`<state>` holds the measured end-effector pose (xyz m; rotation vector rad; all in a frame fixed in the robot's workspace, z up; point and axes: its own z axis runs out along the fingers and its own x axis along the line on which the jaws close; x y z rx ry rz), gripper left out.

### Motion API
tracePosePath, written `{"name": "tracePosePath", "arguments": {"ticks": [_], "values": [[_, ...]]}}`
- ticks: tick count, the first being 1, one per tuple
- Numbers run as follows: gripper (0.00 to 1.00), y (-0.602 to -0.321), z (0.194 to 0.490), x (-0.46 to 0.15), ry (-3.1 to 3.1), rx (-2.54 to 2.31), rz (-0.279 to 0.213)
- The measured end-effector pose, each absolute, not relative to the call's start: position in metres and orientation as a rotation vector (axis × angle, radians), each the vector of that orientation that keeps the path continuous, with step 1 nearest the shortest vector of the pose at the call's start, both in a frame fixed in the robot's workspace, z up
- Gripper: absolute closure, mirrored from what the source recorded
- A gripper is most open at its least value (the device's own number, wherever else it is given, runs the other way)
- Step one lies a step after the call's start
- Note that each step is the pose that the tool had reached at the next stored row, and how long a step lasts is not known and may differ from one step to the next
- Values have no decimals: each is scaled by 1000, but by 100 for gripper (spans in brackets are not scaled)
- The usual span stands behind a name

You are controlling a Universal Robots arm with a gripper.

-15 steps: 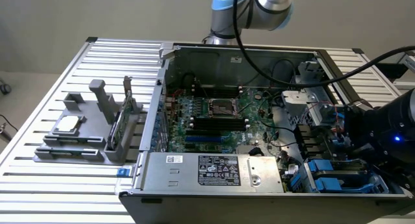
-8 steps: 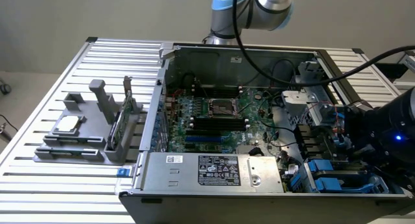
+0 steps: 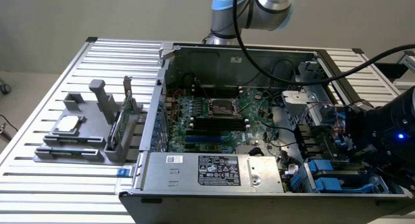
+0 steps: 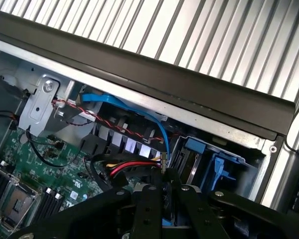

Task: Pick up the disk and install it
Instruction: 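Insert the first disk wire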

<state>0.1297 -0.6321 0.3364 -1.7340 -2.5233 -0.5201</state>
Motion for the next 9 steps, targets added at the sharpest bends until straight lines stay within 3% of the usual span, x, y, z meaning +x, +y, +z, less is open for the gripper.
{"name": "tracePosePath", "arguments": {"ticks": [9], "values": [[84, -632, 338, 130, -2516, -1755, -502]]}}
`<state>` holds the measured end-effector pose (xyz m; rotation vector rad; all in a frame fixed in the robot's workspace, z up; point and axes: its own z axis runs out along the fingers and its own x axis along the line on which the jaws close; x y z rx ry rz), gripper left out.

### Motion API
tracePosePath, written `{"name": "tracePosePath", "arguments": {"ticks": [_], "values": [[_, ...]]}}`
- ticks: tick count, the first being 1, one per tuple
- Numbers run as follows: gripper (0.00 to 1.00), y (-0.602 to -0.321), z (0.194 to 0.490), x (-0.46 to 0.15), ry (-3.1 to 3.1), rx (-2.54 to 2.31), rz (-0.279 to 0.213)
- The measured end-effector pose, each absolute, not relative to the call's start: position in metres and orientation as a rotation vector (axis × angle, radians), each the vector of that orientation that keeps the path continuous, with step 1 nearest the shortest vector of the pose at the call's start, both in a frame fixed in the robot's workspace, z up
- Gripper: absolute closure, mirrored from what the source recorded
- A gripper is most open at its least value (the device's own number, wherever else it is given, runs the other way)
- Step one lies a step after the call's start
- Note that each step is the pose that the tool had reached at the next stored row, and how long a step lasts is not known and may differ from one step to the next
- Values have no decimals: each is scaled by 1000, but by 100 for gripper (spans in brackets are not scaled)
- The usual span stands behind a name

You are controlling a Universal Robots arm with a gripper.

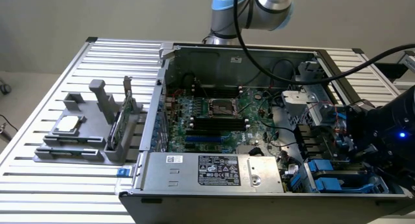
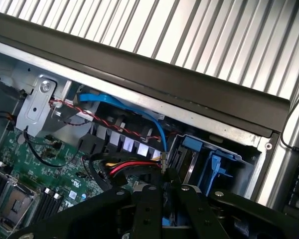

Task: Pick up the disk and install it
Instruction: 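Insert the first disk wire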

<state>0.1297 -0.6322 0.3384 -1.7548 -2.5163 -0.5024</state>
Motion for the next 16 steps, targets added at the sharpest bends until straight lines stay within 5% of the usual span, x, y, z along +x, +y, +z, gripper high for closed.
{"name": "tracePosePath", "arguments": {"ticks": [16], "values": [[84, -633, 340, 130, -2478, -1820, -476]]}}
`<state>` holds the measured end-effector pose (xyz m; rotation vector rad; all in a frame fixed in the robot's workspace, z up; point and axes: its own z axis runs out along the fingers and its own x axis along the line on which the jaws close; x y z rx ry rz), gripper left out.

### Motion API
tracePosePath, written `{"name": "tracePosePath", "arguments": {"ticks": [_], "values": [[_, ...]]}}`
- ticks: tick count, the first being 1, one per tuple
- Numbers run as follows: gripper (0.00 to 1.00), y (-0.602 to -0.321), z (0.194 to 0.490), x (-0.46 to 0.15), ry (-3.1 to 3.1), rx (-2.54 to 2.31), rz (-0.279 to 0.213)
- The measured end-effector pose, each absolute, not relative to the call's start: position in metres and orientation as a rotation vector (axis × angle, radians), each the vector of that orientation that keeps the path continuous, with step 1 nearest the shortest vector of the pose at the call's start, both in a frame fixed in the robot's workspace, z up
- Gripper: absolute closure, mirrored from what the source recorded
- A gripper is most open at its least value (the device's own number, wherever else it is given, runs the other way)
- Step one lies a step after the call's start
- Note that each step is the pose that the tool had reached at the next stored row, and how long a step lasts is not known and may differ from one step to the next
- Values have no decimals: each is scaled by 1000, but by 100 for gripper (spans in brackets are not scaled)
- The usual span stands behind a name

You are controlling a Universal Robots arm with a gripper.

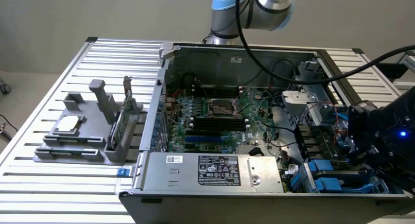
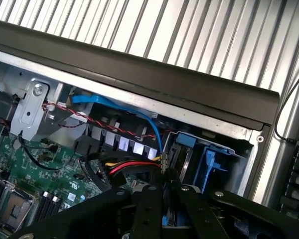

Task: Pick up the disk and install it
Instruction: 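Insert the first disk wire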

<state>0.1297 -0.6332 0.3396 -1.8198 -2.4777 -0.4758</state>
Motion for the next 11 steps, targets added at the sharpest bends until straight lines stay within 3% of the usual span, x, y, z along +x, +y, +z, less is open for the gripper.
{"name": "tracePosePath", "arguments": {"ticks": [11], "values": [[84, -633, 340, 130, -2469, -1903, -422]]}}
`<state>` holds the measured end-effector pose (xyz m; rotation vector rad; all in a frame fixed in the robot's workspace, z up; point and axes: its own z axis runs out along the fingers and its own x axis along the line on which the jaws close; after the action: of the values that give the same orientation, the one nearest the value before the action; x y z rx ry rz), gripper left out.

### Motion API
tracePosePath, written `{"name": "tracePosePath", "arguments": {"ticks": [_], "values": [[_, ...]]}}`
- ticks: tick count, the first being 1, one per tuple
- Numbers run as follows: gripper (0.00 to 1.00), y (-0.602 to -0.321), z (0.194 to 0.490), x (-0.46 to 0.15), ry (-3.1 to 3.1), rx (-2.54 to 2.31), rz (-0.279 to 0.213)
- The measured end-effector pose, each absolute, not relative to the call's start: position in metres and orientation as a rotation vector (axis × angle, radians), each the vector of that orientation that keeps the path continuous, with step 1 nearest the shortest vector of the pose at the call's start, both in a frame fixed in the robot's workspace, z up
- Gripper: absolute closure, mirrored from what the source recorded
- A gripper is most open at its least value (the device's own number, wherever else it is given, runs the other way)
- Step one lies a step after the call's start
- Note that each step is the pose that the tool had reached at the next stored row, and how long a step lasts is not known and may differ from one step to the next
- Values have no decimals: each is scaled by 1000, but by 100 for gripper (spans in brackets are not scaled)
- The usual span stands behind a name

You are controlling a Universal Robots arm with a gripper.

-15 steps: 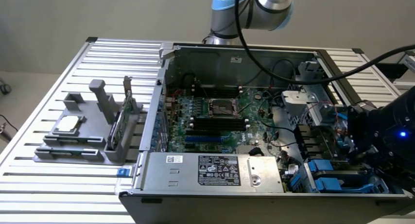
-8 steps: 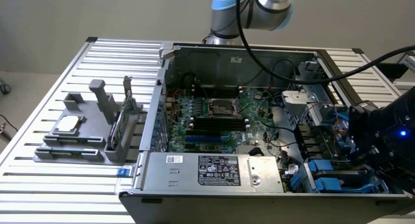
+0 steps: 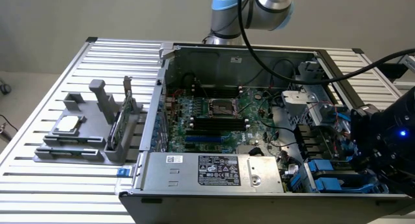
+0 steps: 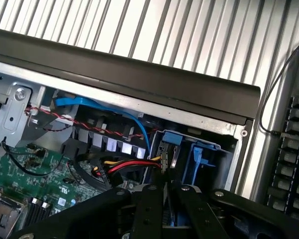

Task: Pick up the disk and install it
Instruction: 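Insert the first disk wire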

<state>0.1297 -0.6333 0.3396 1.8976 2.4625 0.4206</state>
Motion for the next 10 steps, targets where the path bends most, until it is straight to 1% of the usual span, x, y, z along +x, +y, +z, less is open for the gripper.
{"name": "tracePosePath", "arguments": {"ticks": [10], "values": [[84, -631, 340, 130, 2443, 1918, 420]]}}
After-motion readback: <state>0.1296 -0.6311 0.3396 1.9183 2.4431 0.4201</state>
